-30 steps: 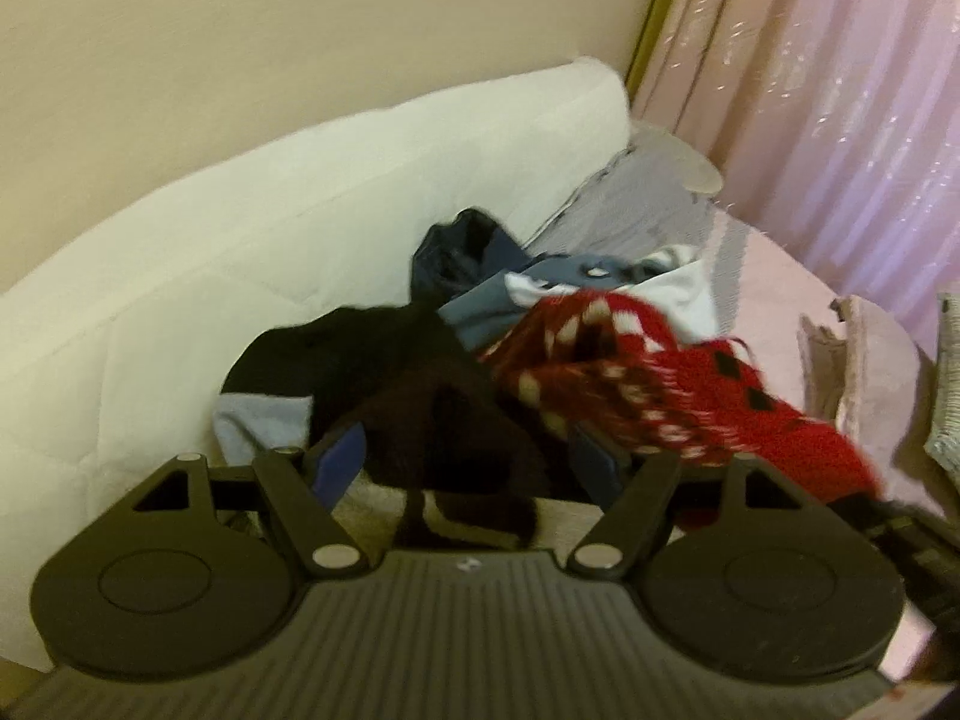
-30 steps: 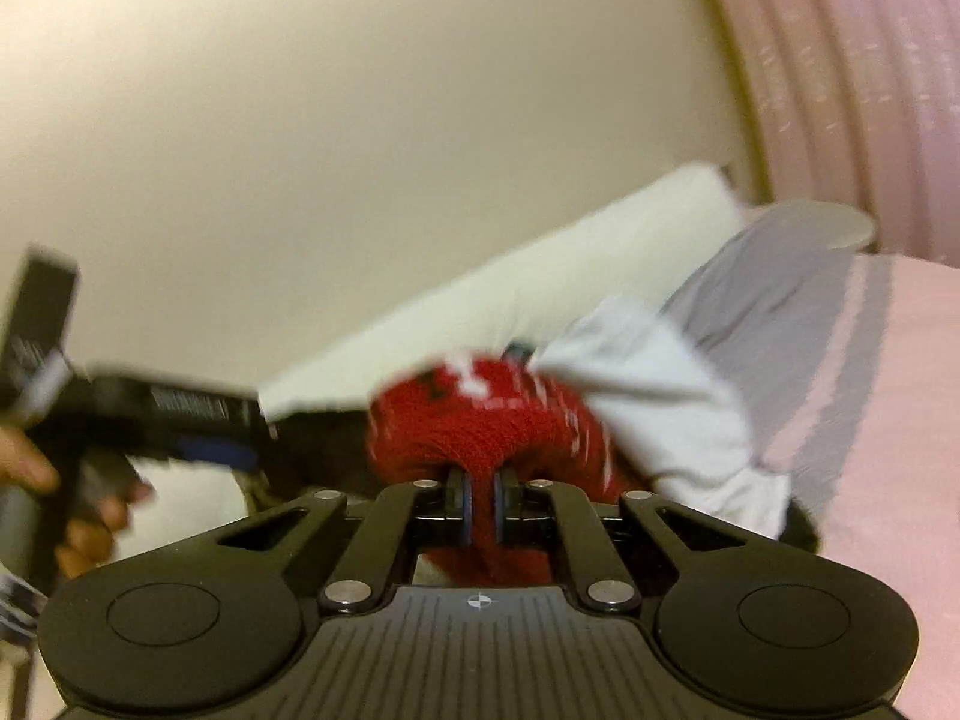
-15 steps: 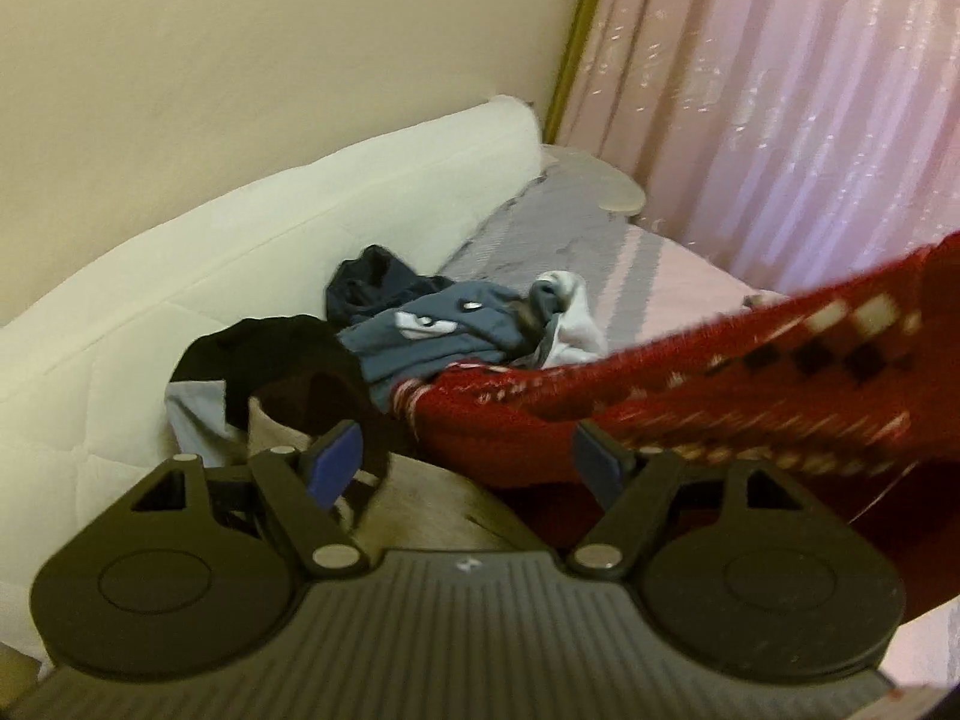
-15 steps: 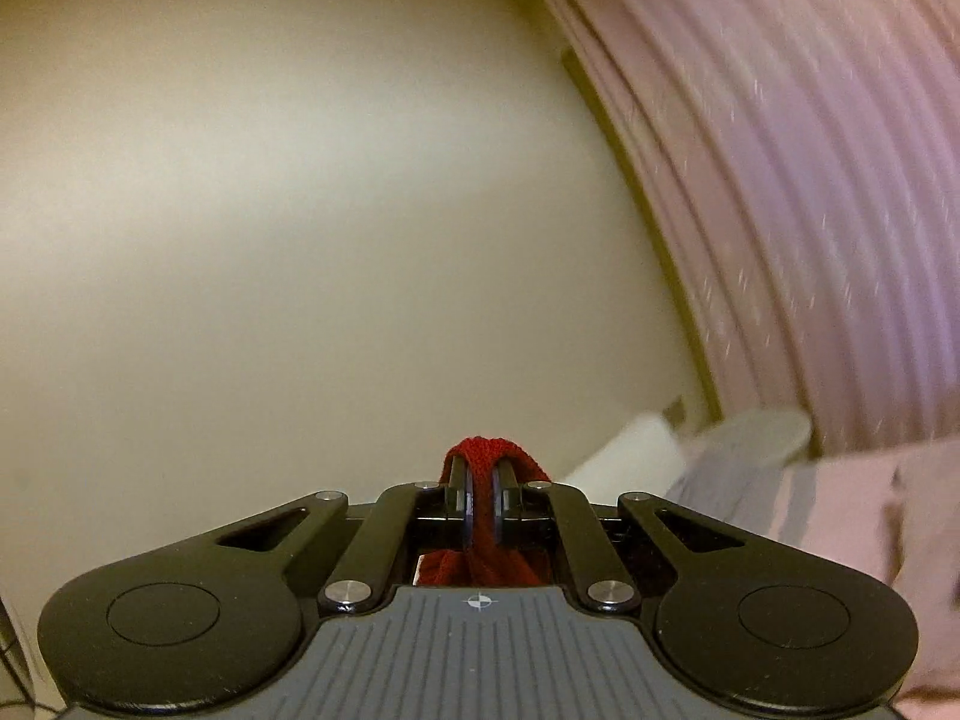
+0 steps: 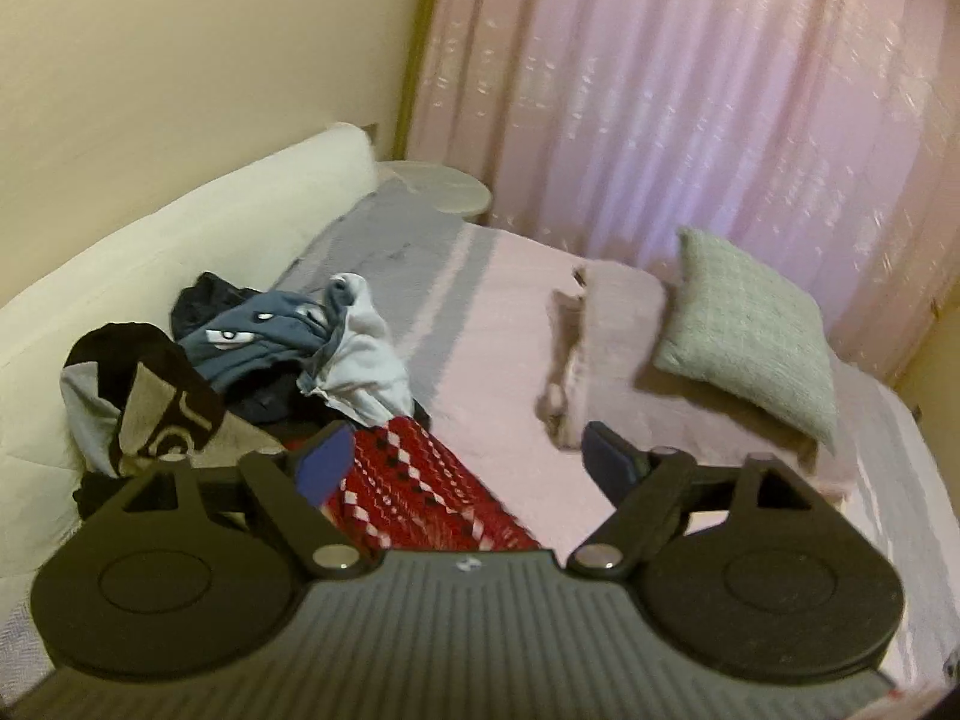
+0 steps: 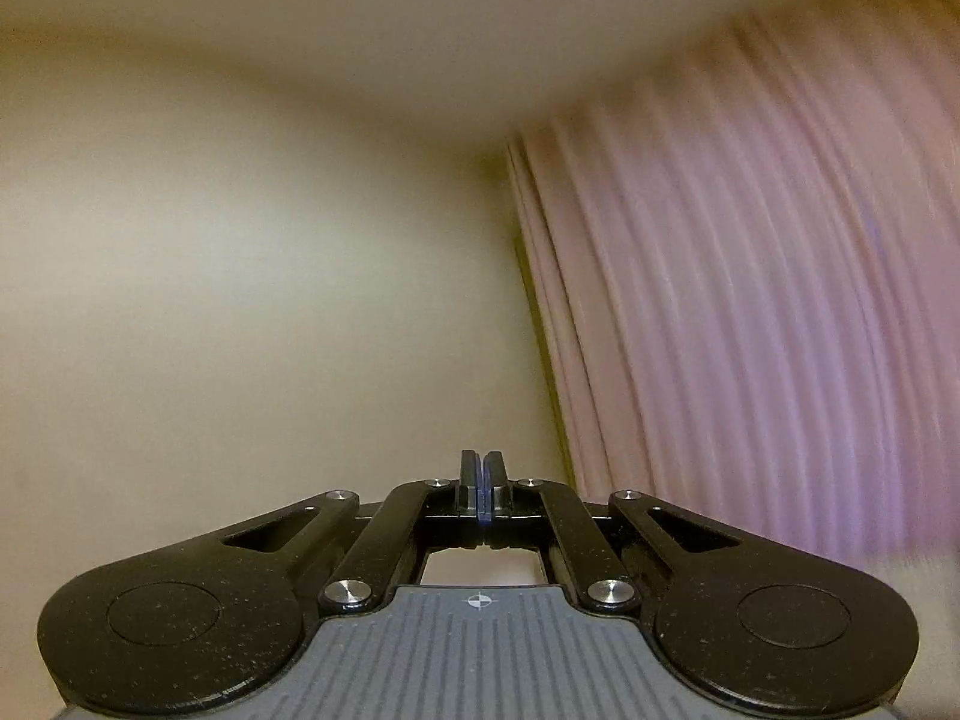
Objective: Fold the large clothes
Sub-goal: 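Pull the red sweater out of the pile and lay it on the bed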
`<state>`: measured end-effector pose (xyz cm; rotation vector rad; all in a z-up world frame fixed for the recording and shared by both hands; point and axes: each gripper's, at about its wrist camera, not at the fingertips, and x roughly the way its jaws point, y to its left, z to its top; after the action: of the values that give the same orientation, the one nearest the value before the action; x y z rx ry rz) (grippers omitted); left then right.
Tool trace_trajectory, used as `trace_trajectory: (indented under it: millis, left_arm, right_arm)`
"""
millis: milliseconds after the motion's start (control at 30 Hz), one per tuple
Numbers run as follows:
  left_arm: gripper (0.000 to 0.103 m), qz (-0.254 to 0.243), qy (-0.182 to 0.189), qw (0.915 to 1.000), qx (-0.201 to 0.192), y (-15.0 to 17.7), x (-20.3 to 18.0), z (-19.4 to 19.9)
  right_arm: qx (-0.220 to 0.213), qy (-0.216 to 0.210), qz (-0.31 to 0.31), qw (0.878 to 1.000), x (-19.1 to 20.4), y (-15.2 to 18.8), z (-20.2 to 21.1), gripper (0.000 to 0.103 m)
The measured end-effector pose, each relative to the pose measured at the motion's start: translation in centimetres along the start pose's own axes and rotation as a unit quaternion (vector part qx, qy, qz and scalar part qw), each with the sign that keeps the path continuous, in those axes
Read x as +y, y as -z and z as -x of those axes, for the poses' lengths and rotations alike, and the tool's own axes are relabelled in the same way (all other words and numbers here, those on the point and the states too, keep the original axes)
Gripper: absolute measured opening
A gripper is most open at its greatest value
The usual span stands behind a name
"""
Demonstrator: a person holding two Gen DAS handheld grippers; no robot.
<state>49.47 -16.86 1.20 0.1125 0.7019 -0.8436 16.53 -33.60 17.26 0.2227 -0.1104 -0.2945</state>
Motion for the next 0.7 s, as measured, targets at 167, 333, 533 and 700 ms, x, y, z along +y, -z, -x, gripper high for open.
trace_trajectory:
  millis: [167,333,533,700]
  left_arm:
    - [0.084,-0.006,-0.014,0.9986,0.050,4.6,-1.0,-0.3]
    - [0.084,0.002,-0.036,0.9925,0.117,9.9,1.0,-2.2]
    - [0.080,-0.003,-0.044,0.9788,0.200,17.7,4.4,-6.9]
    - [0.080,-0.019,-0.040,0.9776,0.206,19.7,5.5,-11.8]
  right_arm:
    - [0.175,0.051,-0.085,0.980,-4.8,9.5,2.5,0.017]
    - [0.360,0.095,-0.250,0.894,-9.9,26.1,2.7,0.069]
    - [0.489,0.126,-0.277,0.818,-10.4,43.0,2.5,0.069]
    - [0.465,0.160,-0.328,0.807,-11.8,49.2,-1.0,0.069]
